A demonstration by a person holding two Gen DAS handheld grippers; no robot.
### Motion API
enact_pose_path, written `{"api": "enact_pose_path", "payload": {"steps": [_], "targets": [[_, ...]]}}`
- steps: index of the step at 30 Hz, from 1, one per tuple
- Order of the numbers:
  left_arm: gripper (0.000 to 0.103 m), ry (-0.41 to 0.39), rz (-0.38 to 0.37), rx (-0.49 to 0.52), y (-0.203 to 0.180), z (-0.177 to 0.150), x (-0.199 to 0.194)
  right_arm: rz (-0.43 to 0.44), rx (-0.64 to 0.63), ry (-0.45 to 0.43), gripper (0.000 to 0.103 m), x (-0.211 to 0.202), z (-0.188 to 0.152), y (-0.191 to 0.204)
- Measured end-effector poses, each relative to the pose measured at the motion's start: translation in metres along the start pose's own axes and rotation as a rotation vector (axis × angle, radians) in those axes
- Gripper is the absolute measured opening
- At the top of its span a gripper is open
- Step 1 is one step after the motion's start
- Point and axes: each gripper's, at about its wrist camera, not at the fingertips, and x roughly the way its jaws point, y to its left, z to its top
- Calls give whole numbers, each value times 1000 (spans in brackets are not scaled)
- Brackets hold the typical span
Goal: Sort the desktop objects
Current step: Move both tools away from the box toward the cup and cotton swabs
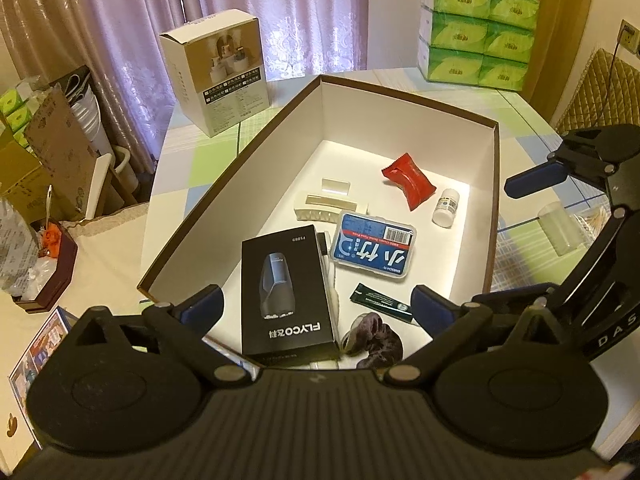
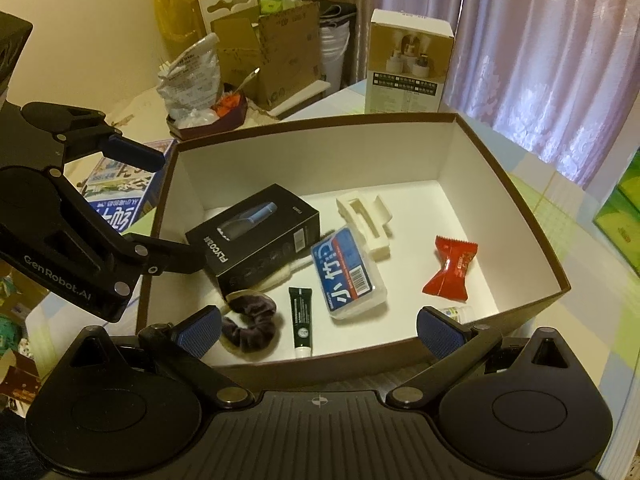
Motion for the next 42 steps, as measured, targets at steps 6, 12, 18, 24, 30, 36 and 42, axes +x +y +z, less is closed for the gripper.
{"api": "enact_pose_path", "payload": {"steps": [6,12,18,24,30,36,42], "targets": [[100,-16,14,-3,-7,-6,-16,9,16,-24,101,-15,-9,2],[100,-29,31,-8,-17,-13,-33,24,23,-55,101,-34,-21,5],[101,-53,51,-8,-33,-22,-54,40,28,-89,101,-58,-35,7],[101,-61,68,-19,-49,-31,-69,58,33,-108,101,-79,-53,8],[102,-62,78,-37,-68,-42,-80,79,36,-112,101,-96,-73,10],[102,-46,87,-48,-93,-57,-82,78,57,-103,101,-108,-96,5],[102,-26,75,-64,-124,-73,-80,35,89,-73,101,-122,-126,-5]]}}
